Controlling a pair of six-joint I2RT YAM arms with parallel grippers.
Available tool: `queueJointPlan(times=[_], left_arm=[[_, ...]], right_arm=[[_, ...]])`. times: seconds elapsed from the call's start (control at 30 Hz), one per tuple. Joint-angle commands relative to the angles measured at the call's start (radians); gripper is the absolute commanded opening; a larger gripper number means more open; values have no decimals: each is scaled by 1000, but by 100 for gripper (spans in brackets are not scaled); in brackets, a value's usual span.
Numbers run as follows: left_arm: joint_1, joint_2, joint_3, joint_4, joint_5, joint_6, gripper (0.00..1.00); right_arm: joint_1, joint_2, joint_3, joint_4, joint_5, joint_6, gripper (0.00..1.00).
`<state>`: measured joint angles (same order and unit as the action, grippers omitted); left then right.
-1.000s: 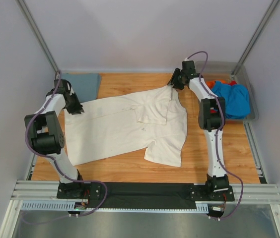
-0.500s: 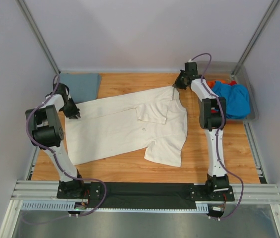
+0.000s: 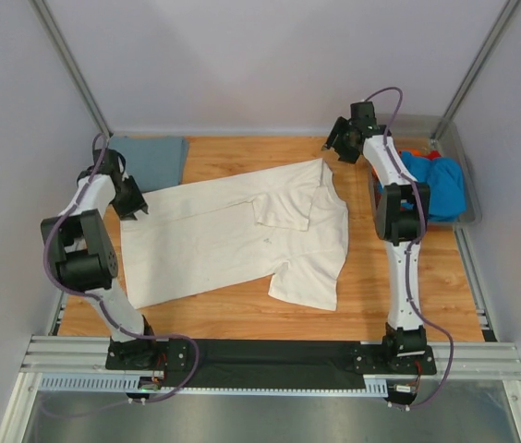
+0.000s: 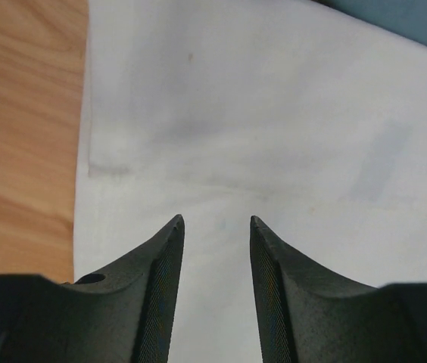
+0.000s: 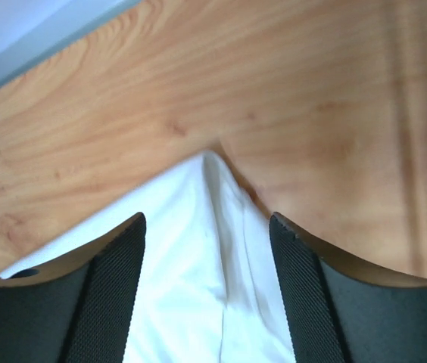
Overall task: Fold and stack the t-shirts
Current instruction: Fold the tshirt
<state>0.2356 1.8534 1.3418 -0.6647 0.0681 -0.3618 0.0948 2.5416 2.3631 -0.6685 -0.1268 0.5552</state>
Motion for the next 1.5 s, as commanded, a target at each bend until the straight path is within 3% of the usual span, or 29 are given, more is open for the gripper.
queueJointPlan(times=[0.0,0.03,0.23,0.3,0.4,0.47,0.67,0.73,0.77,0.87,1.03,1.37,1.47], left_arm=[[-41,-229,-64,-65,-65,-11,48],[-45,-306,-97,-82,-106,-29,48],[-44,-671,-416,-165,-137,-219,41],[-35,-765,-533,-212,-157,-273,38],[-42,-879,-586,-289,-182,-403,35],[-24,-890,-593,-370,-221,-521,35],[54,-908,-670,-397,-241,-615,39],[86,-895,-687,-383,-232,-628,44],[100,-890,-708,-368,-219,-626,50],[169,-850,-737,-320,-186,-615,53],[249,-774,-719,-273,-189,-583,54],[263,-662,-770,-207,-162,-605,55],[289,-623,-803,-152,-153,-620,50]], right_arm=[[16,-203,-65,-161,50,-30,69],[20,-237,-120,-178,53,-43,74],[109,-475,-303,-361,93,-121,77],[166,-607,-479,-341,60,-124,77],[252,-795,-735,-260,-6,-92,74],[311,-906,-826,-221,-48,-74,73],[358,-1085,-1089,-195,-80,-60,73],[358,-1115,-1126,-197,-74,-67,74],[356,-1136,-1140,-194,-74,-72,74],[358,-1161,-1179,-194,-71,-83,75],[356,-1192,-1206,-187,-80,-89,75],[295,-1209,-1249,-167,-114,-84,75],[292,-1215,-1254,-164,-116,-78,75]])
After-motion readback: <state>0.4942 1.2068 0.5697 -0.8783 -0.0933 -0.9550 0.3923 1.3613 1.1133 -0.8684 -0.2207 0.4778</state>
